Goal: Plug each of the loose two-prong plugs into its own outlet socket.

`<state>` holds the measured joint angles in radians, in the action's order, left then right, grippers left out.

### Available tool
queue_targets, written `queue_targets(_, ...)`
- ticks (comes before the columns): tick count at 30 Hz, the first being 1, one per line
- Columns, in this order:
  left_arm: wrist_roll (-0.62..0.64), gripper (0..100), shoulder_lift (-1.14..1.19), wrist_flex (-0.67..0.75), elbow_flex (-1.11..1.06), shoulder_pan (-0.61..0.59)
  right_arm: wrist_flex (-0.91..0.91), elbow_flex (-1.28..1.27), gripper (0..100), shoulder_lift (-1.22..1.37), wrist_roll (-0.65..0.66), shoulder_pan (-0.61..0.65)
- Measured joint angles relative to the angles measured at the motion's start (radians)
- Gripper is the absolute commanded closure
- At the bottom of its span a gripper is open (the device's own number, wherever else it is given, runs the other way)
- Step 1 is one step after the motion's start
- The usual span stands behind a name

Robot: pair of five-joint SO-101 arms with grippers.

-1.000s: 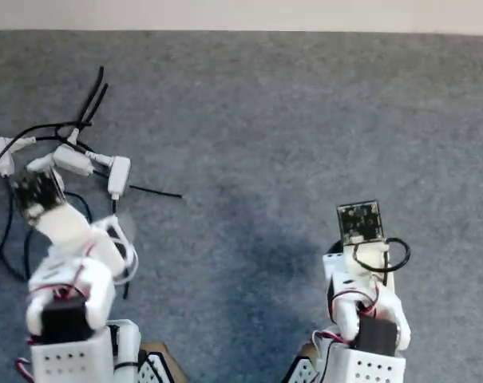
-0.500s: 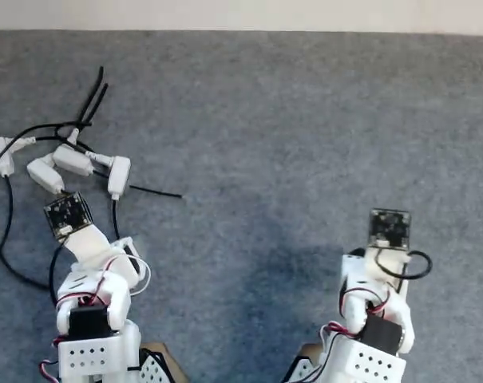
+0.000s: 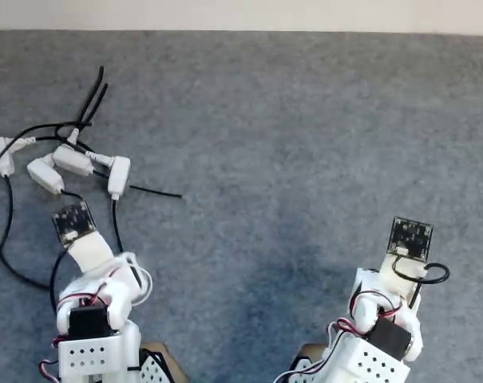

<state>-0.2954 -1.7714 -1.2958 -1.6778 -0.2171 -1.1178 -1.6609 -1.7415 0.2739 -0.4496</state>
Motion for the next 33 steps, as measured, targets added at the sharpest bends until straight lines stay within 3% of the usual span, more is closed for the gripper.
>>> queue_targets(33,-0.002,77,0.000,-0.032,0.000,0.000,0.000,-0.002,99.4,0.000,0.000,0.000)
